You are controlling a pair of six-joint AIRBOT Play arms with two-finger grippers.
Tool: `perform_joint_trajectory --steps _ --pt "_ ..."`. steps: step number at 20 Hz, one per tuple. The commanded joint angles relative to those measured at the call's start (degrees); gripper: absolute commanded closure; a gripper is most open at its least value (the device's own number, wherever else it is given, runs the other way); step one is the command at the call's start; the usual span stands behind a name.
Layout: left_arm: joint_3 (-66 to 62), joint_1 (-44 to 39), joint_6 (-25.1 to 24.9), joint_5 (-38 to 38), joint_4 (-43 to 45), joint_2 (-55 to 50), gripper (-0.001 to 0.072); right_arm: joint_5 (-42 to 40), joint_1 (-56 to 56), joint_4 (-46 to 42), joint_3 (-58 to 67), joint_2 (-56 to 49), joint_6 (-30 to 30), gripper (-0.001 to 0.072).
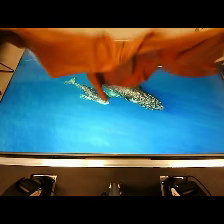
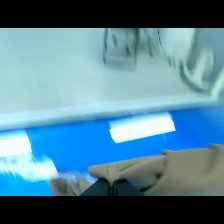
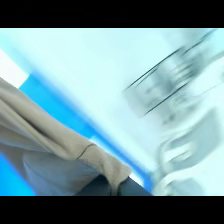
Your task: Fold the shirts.
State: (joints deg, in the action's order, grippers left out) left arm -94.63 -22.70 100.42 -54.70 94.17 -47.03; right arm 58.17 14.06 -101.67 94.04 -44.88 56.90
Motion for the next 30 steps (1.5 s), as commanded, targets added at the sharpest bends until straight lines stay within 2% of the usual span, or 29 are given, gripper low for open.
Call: perform_joint_trajectory --steps 1,3,7,10,12,13,14,16,18,22,25,26,27,28,30 --pt "-5.35 4.20 1.44 -1.95 3.82 4.79 0.0684 0.94 0.02 -2.40 3.02 5.97 3.61 0.0698" --pt "-5.35 4.90 3.34 -2.86 3.76 5.46 0.0684 2.95 0.02 -1.60 3.04 6.69 4.17 0.0698" --pt "-2.64 4.76 3.30 -6.95 3.52 3.80 0.0683 6.27 0.02 -1.42 3.02 4.85 4.17 0.0697" --pt "8.57 4.76 3.32 -10.93 2.45 2.08 0.0682 22.18 0.02 -0.13 1.66 -1.99 5.14 0.0697" --pt "19.43 4.76 3.32 -9.25 -1.55 0.85 0.0681 30.82 0.02 1.62 -3.26 -7.43 5.25 0.0697" --pt "26.01 4.52 3.08 -6.82 -4.63 -0.09 0.0682 31.80 0.02 2.93 -7.45 -10.10 5.40 0.0697" --pt "32.30 3.72 3.13 -4.00 -6.38 -1.38 0.0681 29.81 0.02 3.56 -11.89 -12.35 6.64 0.0697" --pt "43.36 2.08 3.13 1.64 -9.88 -5.42 0.0681 19.61 0.02 3.74 -21.20 -17.09 8.79 0.0697" --pt "47.54 1.79 3.10 2.67 -13.97 -11.45 0.0681 11.87 0.02 3.76 -26.16 -22.51 10.80 0.0697" --pt "45.62 2.05 2.91 5.55 -14.40 -20.48 0.0681 8.83 0.02 5.29 -26.56 -32.00 12.55 0.0697" --pt "44.11 2.58 3.17 5.46 -15.37 -24.72 0.0676 8.70 0.02 8.52 -26.56 -34.82 12.55 0.0695" --pt "43.78 2.75 3.13 4.13 -16.50 -25.07 0.0570 8.61 0.02 9.09 -26.56 -34.93 12.55 0.0695" --pt "43.08 3.02 3.04 1.88 -16.37 -24.94 0.0317 8.46 0.02 9.31 -26.56 -34.93 12.55 0.0695" --pt "41.31 3.98 2.12 -2.60 -15.37 -24.85 0.0102 8.50 0.02 9.33 -26.56 -34.93 12.52 0.0695" --pt "36.50 7.15 -5.40 -15.32 -9.73 -24.37 0.0085 9.07 0.02 9.31 -26.56 -34.93 12.31 0.0695"
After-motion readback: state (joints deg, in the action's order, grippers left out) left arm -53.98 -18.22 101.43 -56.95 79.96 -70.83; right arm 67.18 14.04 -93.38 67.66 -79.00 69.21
